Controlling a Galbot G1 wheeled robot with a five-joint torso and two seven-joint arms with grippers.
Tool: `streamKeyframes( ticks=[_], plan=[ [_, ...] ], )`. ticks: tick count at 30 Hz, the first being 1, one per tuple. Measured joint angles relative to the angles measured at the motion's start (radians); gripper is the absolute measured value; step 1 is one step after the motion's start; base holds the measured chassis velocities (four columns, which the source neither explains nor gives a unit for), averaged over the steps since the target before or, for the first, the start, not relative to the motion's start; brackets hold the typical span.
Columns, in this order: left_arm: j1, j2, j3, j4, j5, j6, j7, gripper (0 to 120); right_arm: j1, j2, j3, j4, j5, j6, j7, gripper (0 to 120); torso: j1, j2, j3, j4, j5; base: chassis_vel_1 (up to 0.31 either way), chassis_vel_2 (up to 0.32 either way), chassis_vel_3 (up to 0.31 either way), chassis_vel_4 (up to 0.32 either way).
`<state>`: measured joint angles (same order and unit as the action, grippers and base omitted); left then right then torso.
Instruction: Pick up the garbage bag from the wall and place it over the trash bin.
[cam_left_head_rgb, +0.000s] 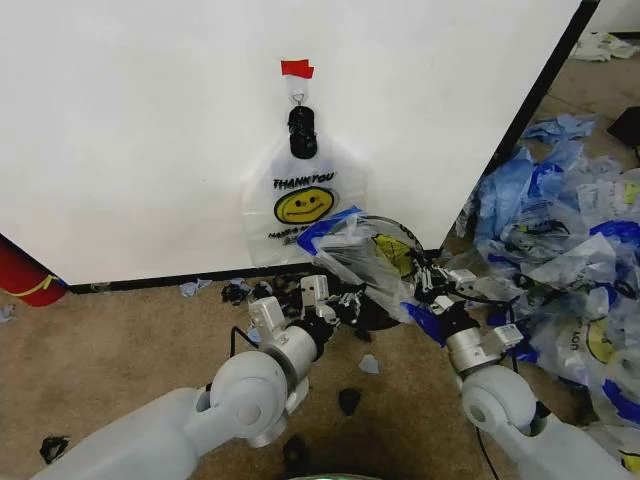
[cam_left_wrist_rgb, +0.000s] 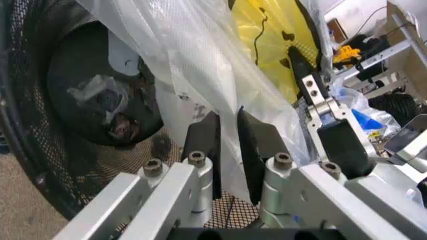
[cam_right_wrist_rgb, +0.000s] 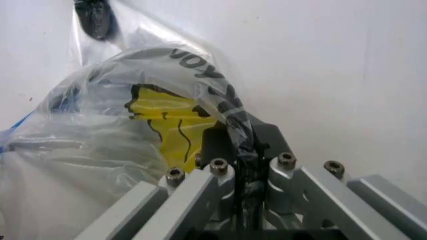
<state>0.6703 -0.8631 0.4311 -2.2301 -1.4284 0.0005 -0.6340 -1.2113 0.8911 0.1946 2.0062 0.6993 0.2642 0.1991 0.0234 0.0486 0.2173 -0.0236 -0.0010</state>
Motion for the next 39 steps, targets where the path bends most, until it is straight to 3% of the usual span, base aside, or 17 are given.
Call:
streamKeyframes(
  ticks=[14, 20, 28, 39],
  plan=[
    [0.038, 0.021, -0.018, -0.023, 0.022, 0.000, -0.002, 14, 0.000, 0.015, 0.001, -0.001, 0.019, -0.004, 0.002, 0, 0.000, 0.000, 0.000, 0.0000, 0.0000, 0.000, 0.000, 0.000, 0.000],
    [0.041, 0.018, -0.029, -0.030, 0.017, -0.018, 0.023, 0, -0.010, 0.024, 0.001, 0.001, 0.013, -0.005, -0.003, 0, 0.000, 0.000, 0.000, -0.0001, -0.0001, 0.000, 0.000, 0.000, 0.000],
    [0.076, 0.016, -0.035, -0.057, -0.002, -0.047, 0.102, 29, -0.016, 0.020, 0.004, 0.002, 0.005, -0.008, -0.004, 0, 0.000, 0.000, 0.000, 0.0000, 0.0000, 0.000, 0.000, 0.000, 0.000],
    [0.057, 0.000, -0.028, -0.026, -0.006, -0.046, 0.082, 68, -0.025, 0.017, 0.009, 0.014, 0.002, -0.008, -0.004, 0, 0.000, 0.000, 0.000, 0.0000, 0.0000, 0.000, 0.000, 0.000, 0.000]
  ],
)
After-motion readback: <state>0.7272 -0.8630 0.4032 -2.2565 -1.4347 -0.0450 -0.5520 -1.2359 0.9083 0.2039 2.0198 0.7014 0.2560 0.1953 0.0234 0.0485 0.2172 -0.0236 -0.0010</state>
